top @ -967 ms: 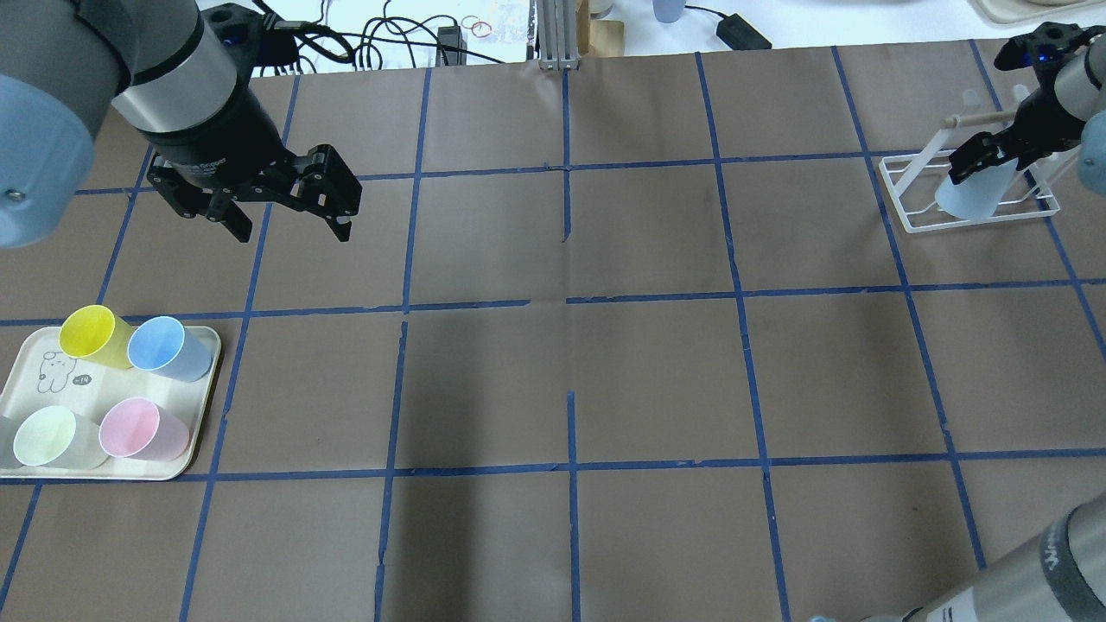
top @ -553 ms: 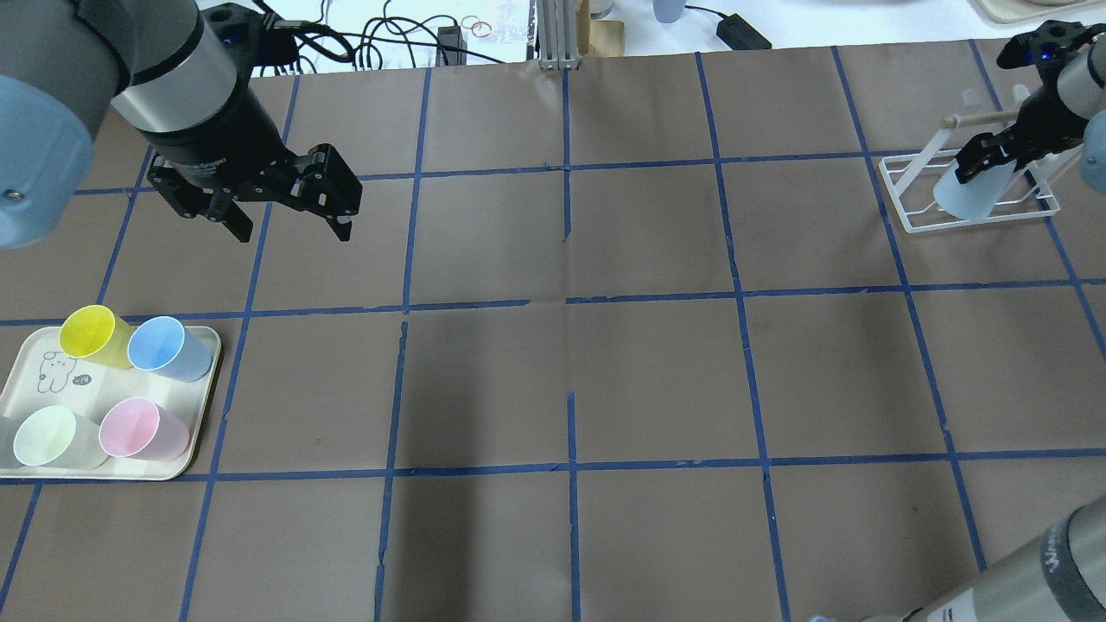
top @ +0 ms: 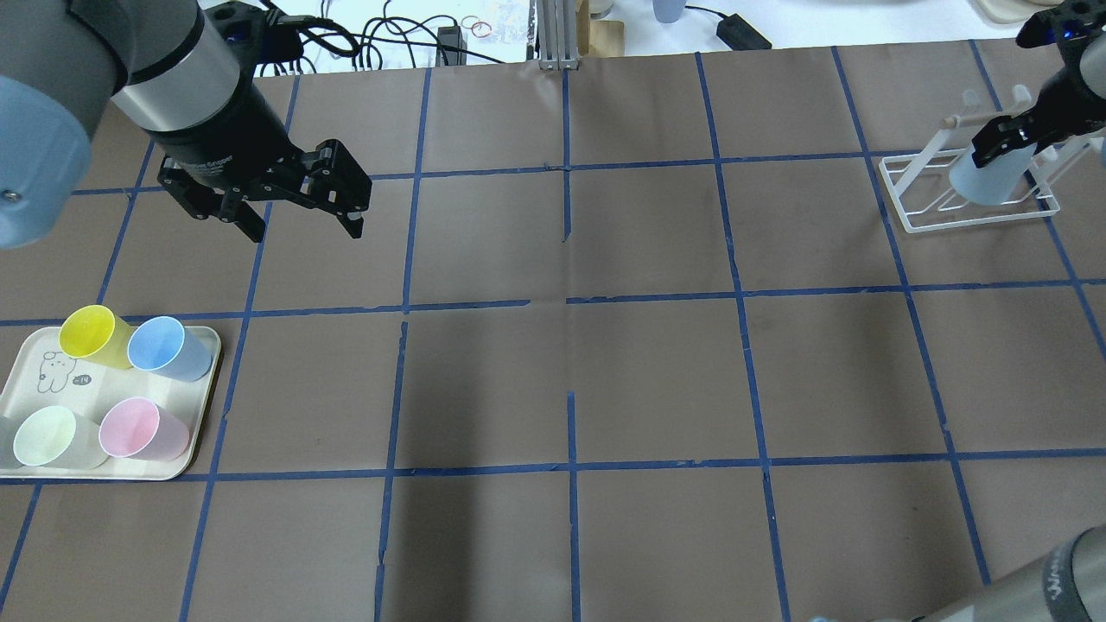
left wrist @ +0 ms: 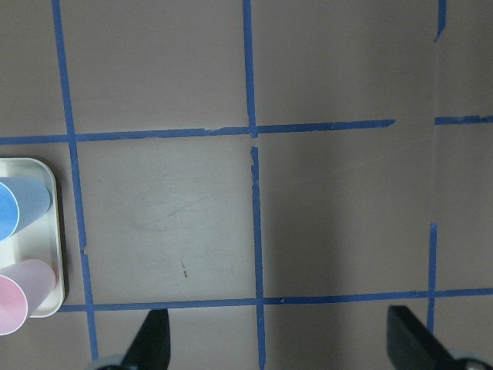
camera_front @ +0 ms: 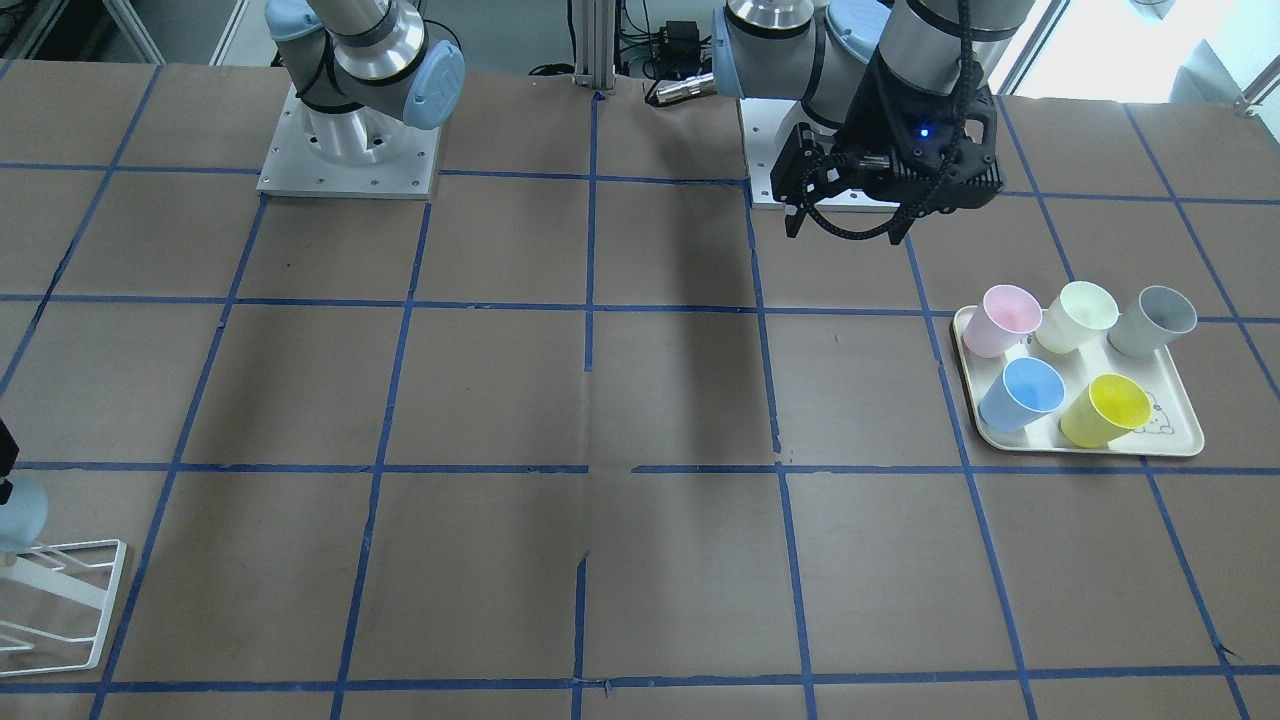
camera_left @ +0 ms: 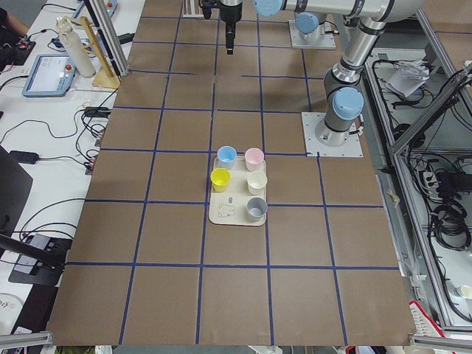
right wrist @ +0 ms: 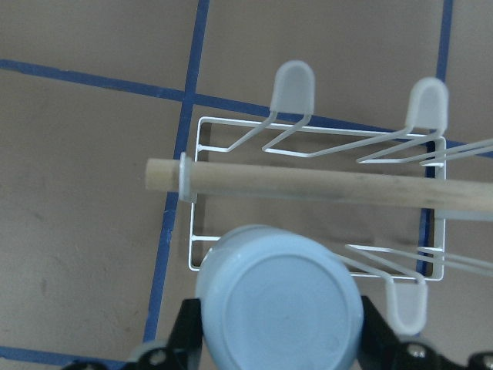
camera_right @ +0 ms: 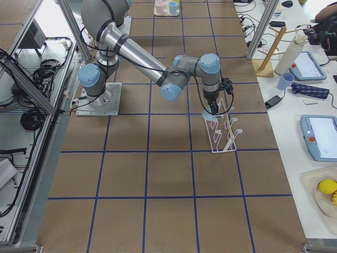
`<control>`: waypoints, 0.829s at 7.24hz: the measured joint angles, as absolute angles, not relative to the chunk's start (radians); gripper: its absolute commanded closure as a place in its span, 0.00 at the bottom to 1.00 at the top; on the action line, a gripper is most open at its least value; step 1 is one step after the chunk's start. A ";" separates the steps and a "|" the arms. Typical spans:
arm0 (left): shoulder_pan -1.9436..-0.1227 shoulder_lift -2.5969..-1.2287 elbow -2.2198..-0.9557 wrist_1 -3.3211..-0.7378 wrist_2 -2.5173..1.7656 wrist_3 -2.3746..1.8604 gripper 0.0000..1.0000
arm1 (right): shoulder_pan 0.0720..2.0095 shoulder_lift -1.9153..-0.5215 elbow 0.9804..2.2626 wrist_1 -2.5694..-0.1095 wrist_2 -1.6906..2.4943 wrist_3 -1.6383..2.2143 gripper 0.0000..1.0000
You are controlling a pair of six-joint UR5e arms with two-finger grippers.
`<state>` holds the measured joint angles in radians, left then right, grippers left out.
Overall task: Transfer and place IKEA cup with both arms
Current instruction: 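Lift the cup toward the left gripper while the left arm extends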
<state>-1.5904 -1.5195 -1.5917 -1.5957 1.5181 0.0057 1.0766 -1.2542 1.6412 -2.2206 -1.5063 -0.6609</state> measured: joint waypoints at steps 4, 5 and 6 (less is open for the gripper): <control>-1.560 -1.498 -1.582 -1.639 1.370 0.013 0.00 | 1.097 -1.440 1.639 -2.075 -1.501 -0.664 0.94; -1.524 -1.486 -1.584 -1.664 1.316 0.018 0.00 | 1.138 -1.484 1.639 -2.024 -1.501 -0.624 0.94; -1.469 -1.471 -1.587 -1.691 1.200 0.024 0.00 | 1.205 -1.514 1.638 -1.970 -1.505 -0.521 0.94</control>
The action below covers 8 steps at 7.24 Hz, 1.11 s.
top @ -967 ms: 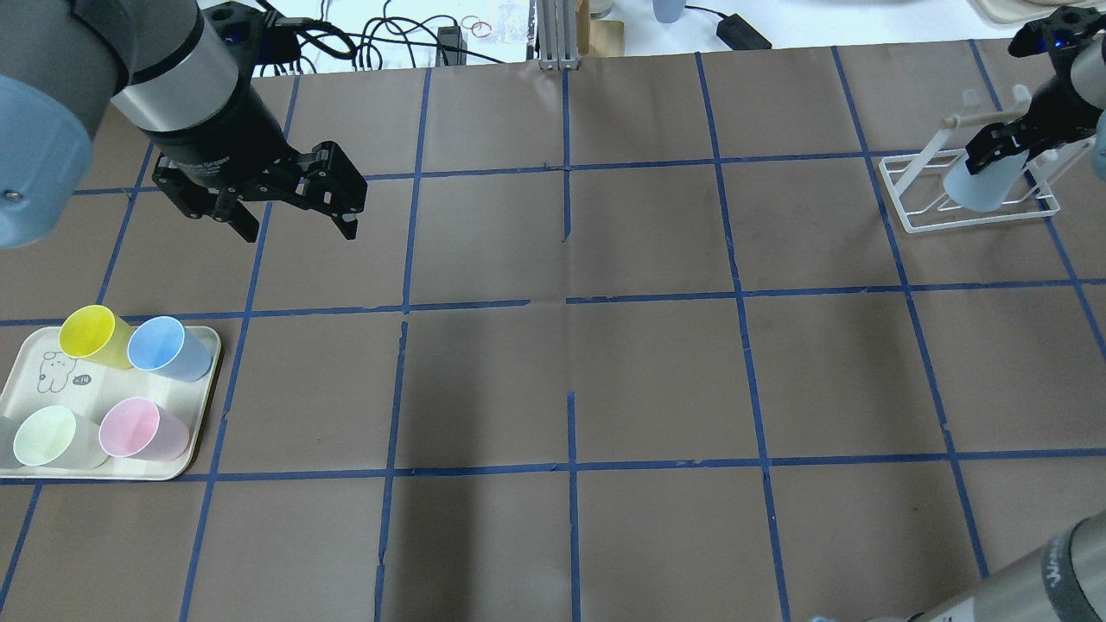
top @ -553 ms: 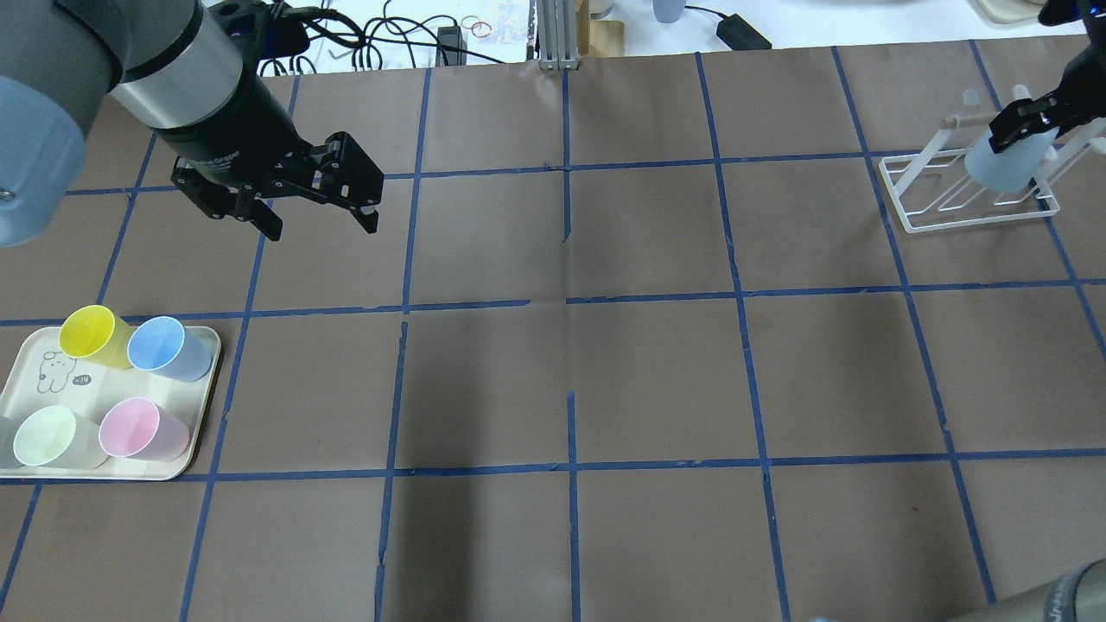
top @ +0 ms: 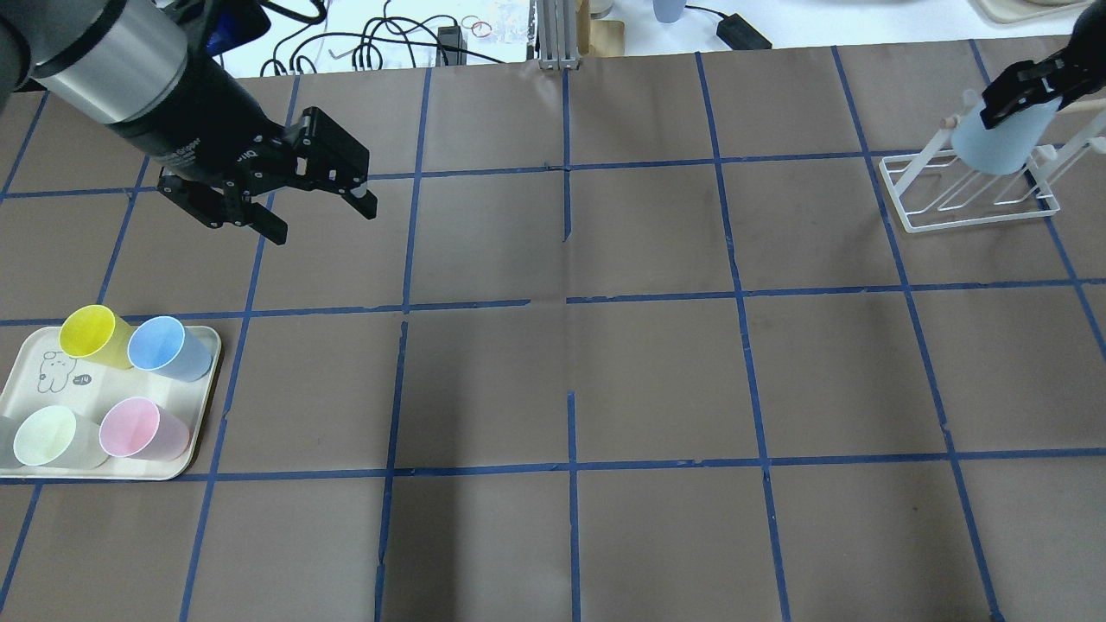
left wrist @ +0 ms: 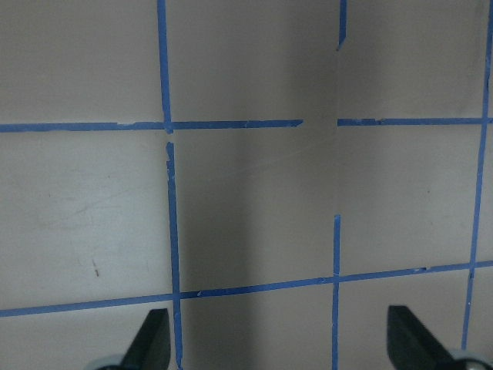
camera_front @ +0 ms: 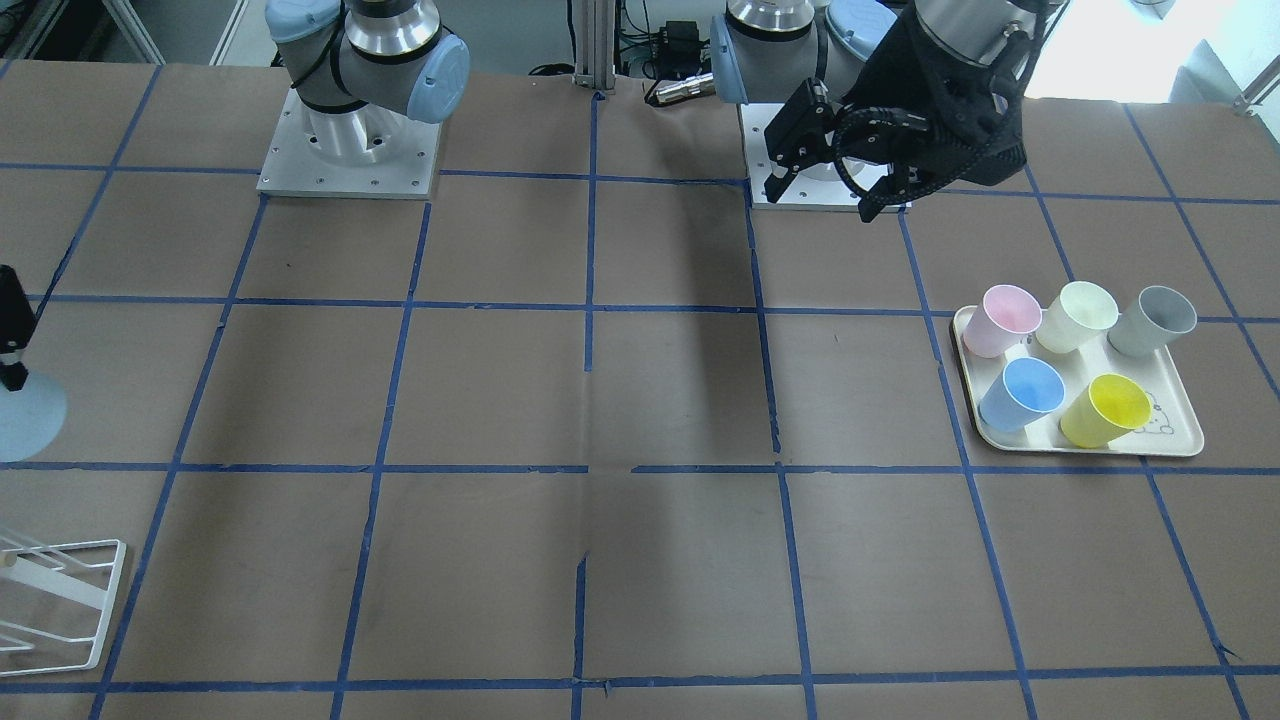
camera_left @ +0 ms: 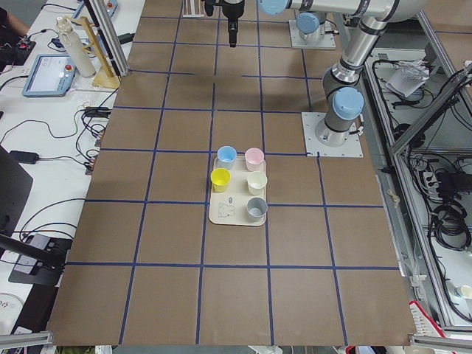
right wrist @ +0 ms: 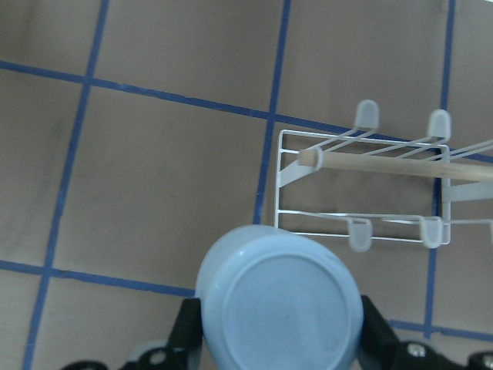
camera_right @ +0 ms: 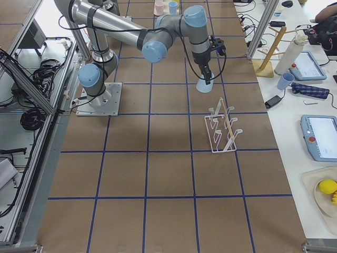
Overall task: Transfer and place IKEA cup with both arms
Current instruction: 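Lift the cup toward the left gripper while the left arm extends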
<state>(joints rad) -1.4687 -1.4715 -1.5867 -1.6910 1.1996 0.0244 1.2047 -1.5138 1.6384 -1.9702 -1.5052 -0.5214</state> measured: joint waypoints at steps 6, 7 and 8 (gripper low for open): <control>-1.237 -1.444 -1.826 -1.948 0.539 0.375 0.00 | 1.698 -1.533 1.638 -1.895 -1.375 0.217 1.00; -1.228 -1.445 -1.912 -1.950 0.430 0.415 0.00 | 1.725 -1.535 1.638 -1.896 -1.231 0.293 1.00; -1.218 -1.448 -1.974 -1.949 0.348 0.443 0.00 | 1.724 -1.537 1.641 -1.896 -1.075 0.344 1.00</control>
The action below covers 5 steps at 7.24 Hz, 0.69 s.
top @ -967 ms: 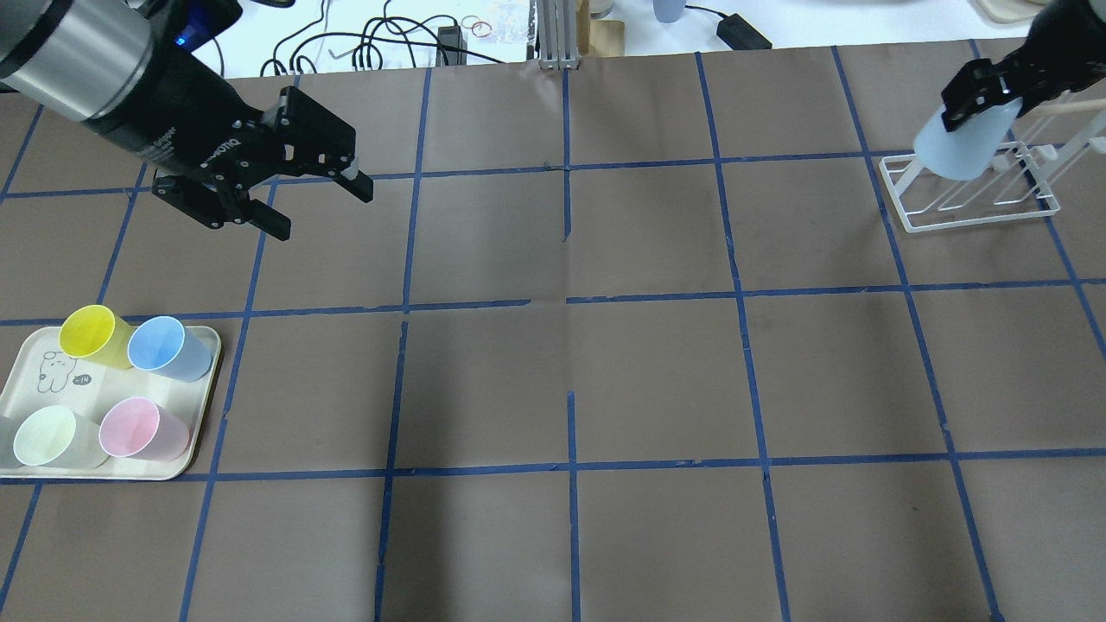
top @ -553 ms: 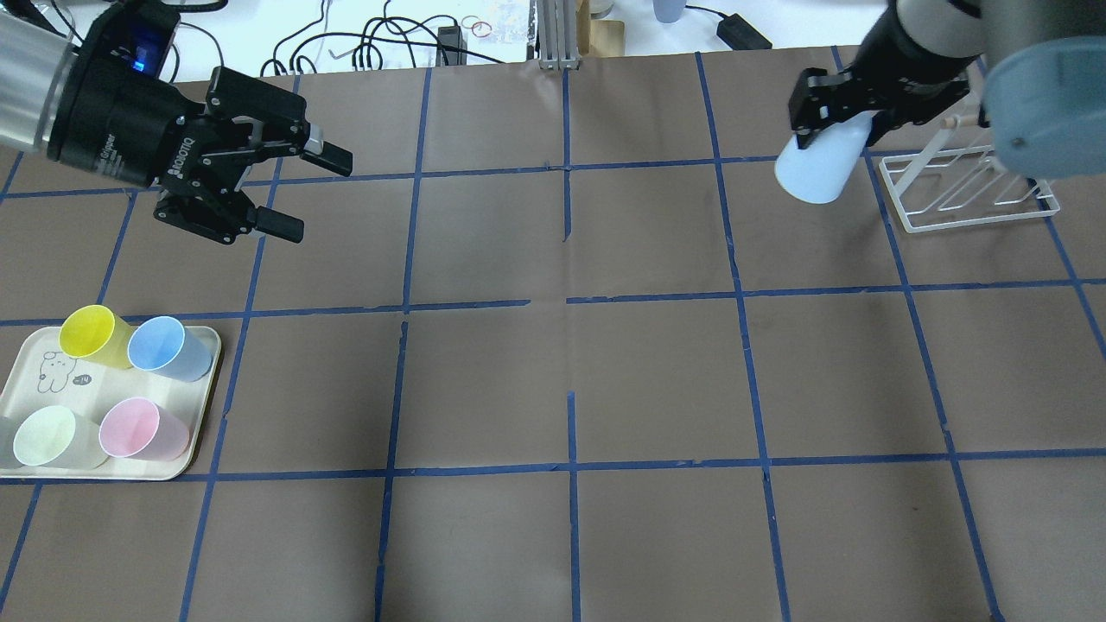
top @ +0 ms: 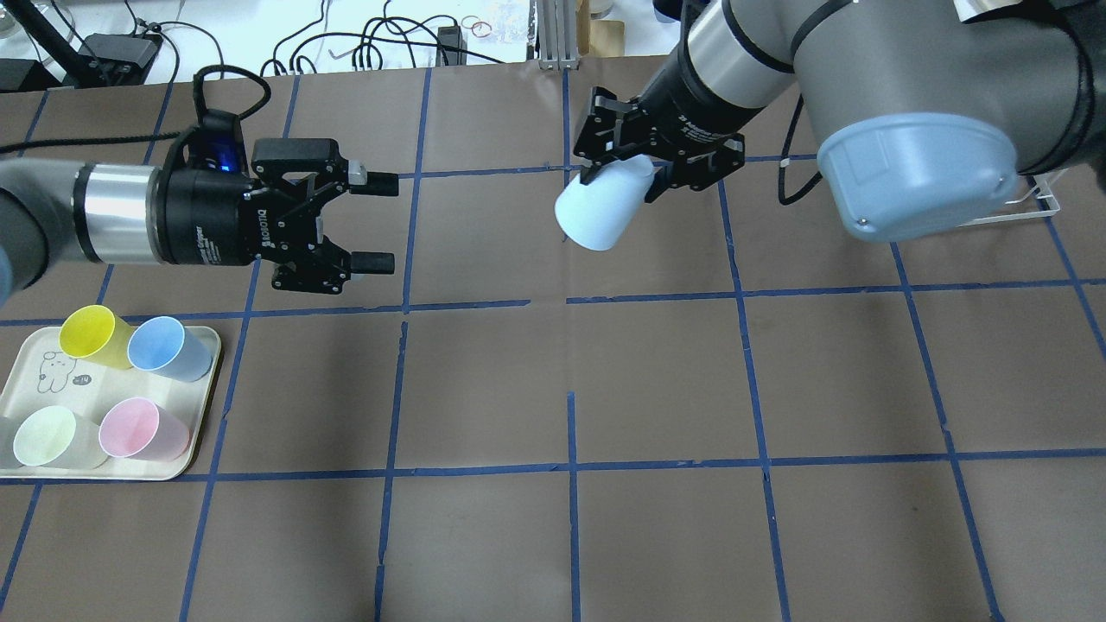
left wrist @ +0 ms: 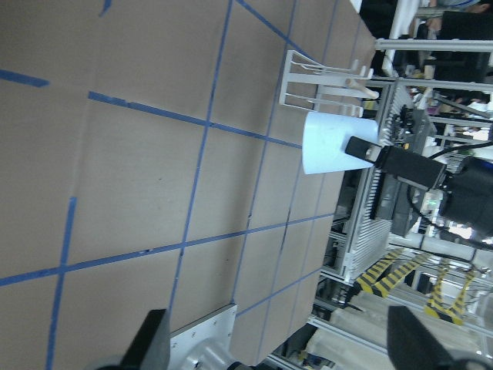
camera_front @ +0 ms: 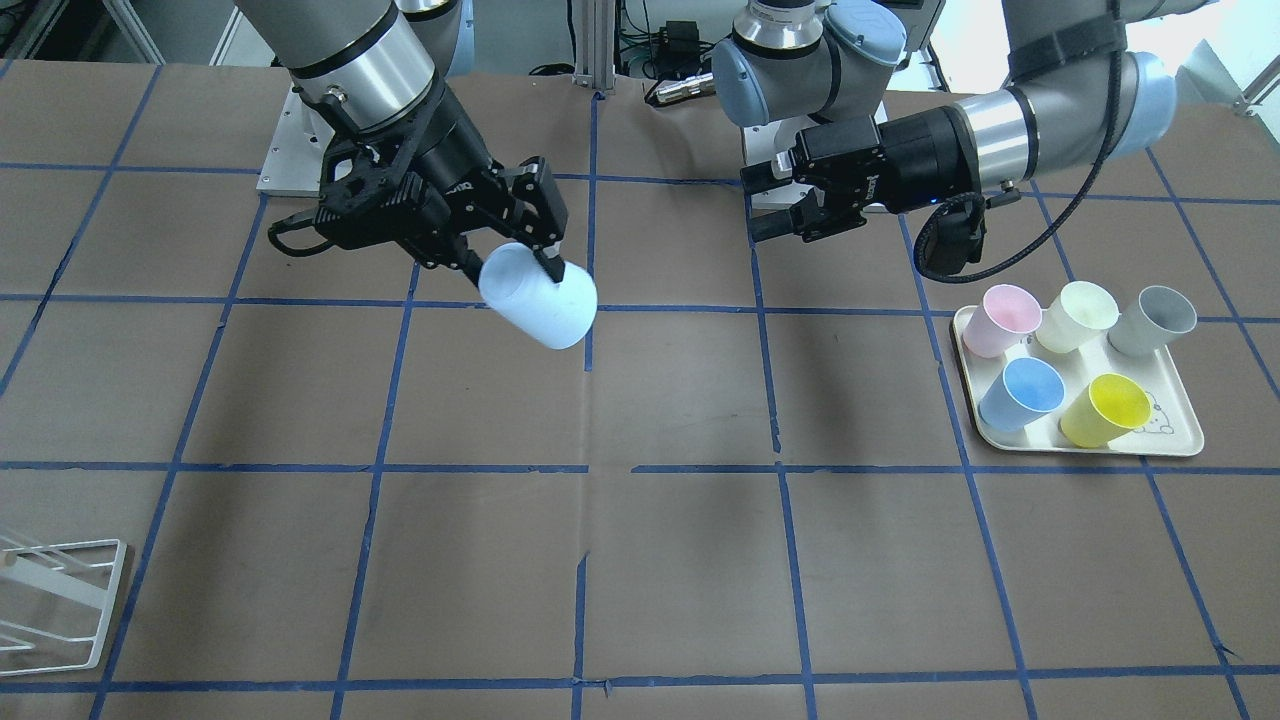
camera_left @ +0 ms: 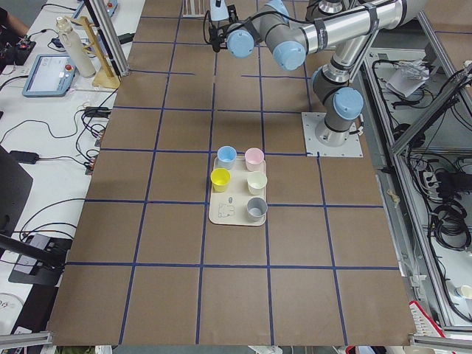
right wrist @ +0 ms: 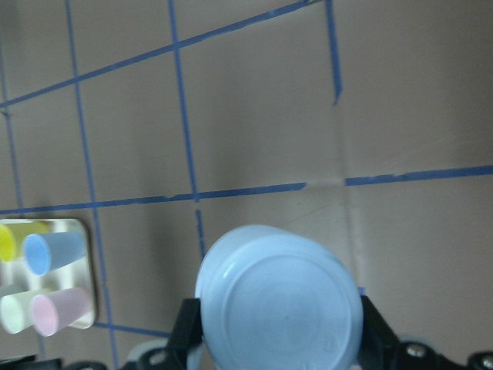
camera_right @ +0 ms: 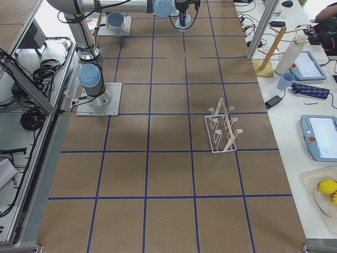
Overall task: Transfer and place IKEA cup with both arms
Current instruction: 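Lift the cup toward the left gripper while the left arm extends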
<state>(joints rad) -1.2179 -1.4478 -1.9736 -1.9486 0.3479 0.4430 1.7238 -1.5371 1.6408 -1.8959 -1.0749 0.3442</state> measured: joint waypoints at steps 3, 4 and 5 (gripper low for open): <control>-1.153 -1.460 -2.024 -1.957 0.289 0.460 0.00 | 1.629 -1.537 1.695 -1.878 -0.642 0.392 1.00; -1.135 -1.465 -2.028 -1.969 0.271 0.460 0.00 | 1.608 -1.536 1.745 -1.881 -0.511 0.391 1.00; -1.128 -1.468 -2.033 -1.977 0.233 0.460 0.00 | 1.600 -1.534 1.794 -1.887 -0.392 0.387 1.00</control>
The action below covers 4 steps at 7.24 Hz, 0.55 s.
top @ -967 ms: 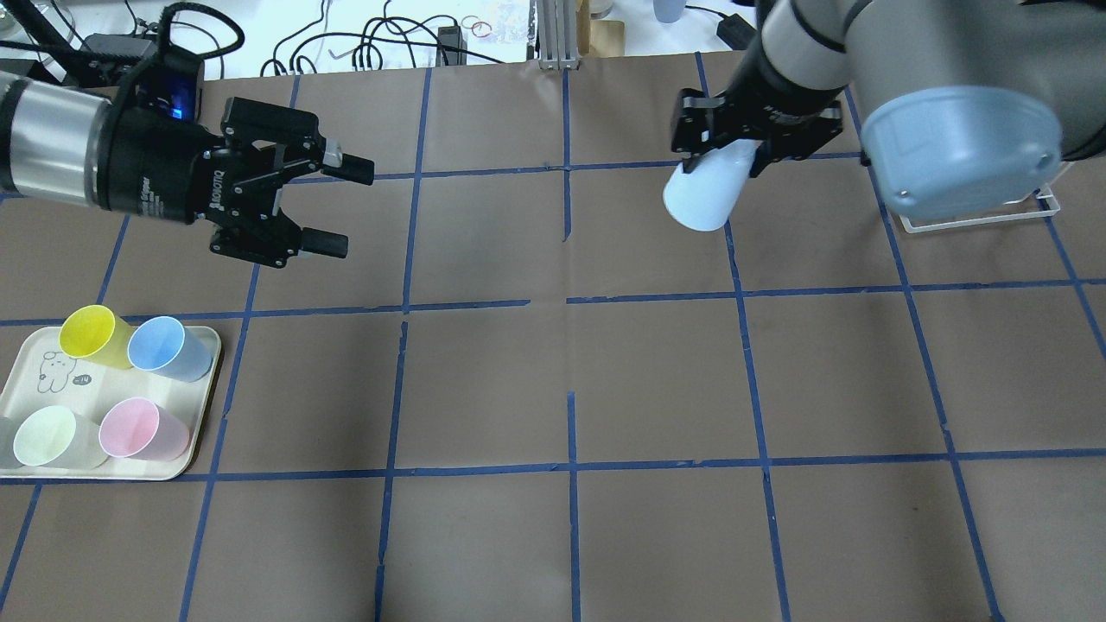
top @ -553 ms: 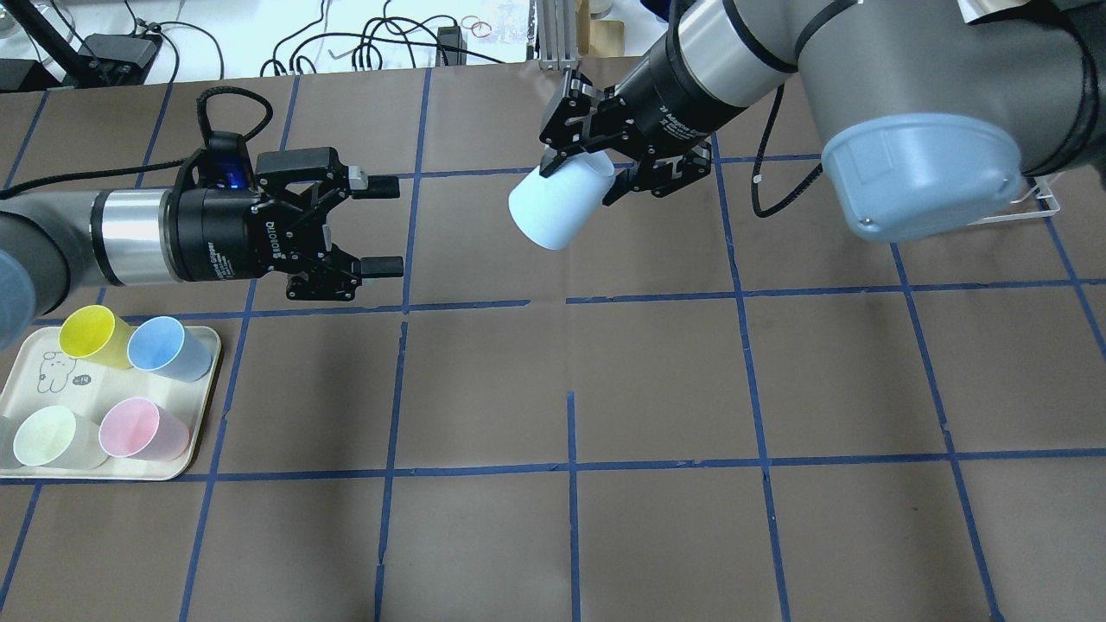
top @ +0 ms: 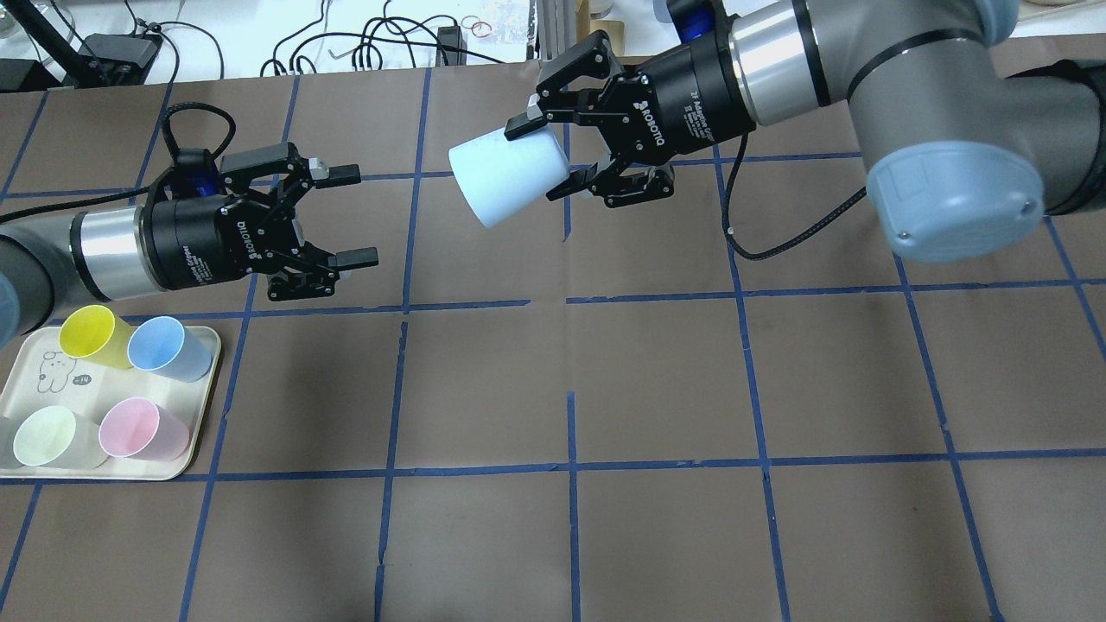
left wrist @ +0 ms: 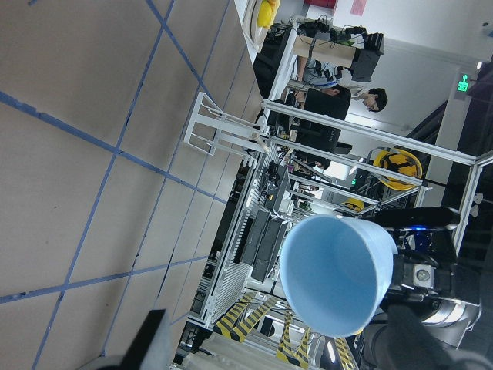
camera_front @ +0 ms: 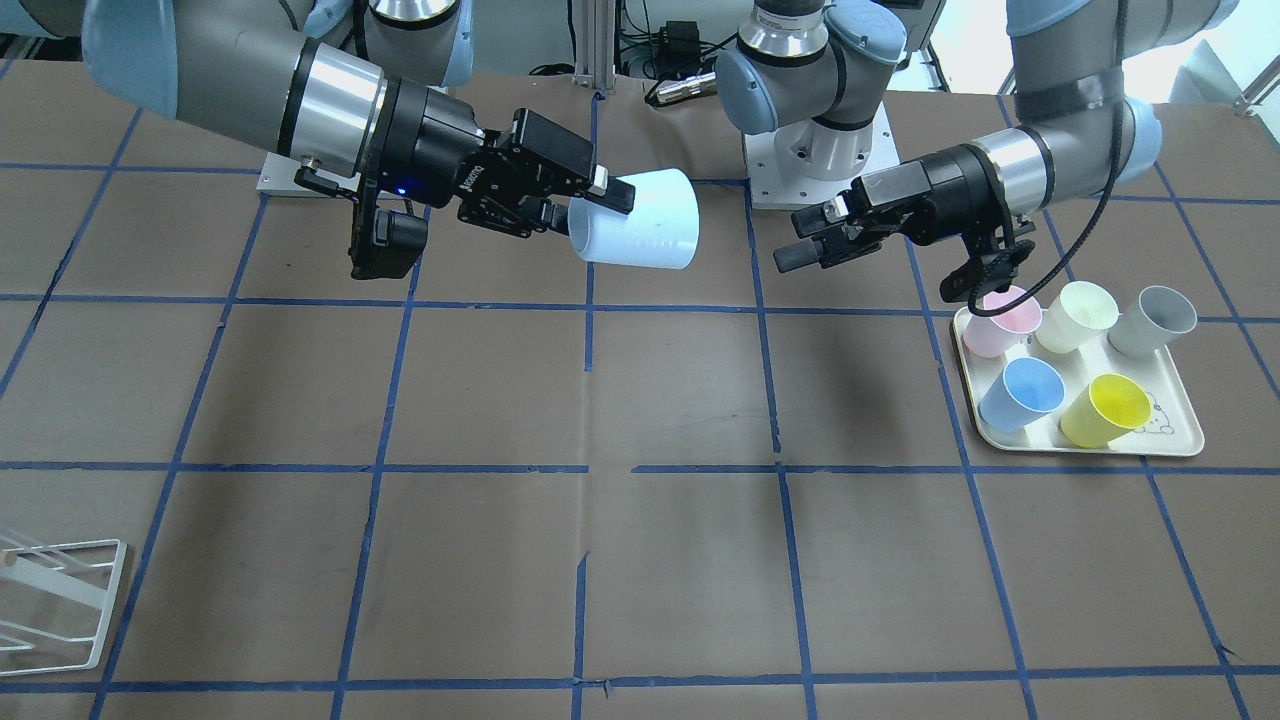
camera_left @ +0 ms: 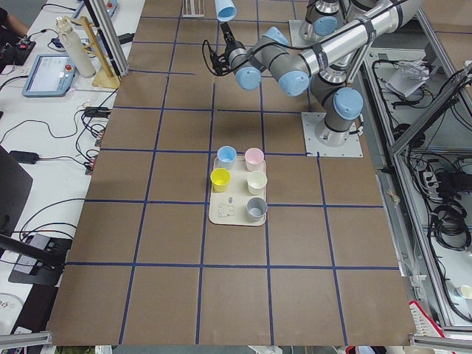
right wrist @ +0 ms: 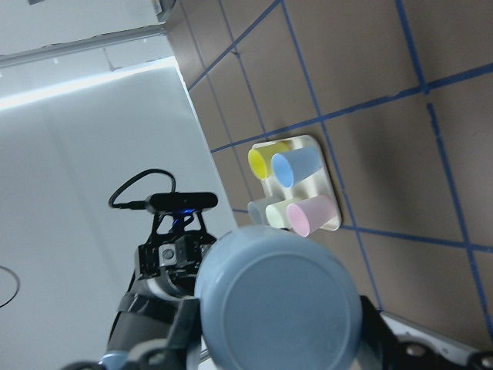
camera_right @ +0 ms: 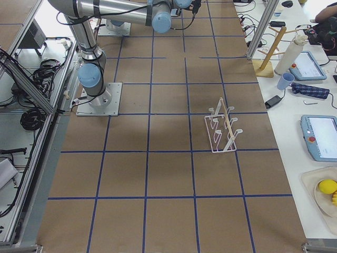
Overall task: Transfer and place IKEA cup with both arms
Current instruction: 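Lift the cup toward the left gripper while the left arm extends, then close the left gripper on the cup's open end beside the right gripper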
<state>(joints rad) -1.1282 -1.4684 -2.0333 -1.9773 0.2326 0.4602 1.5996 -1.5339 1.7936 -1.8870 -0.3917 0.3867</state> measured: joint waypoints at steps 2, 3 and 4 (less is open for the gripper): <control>-1.133 -1.472 -2.060 -1.984 0.175 0.462 0.00 | 1.596 -1.520 1.862 -1.889 -0.187 0.382 1.00; -1.145 -1.469 -2.078 -1.986 0.166 0.465 0.00 | 1.596 -1.511 1.878 -1.889 -0.133 0.377 1.00; -1.162 -1.458 -2.088 -1.987 0.163 0.465 0.00 | 1.596 -1.506 1.885 -1.889 -0.118 0.368 1.00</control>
<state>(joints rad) -1.1619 -1.4584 -2.0877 -1.9868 0.1633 0.4653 1.5962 -1.5058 1.8849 -1.8895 -0.1178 0.3685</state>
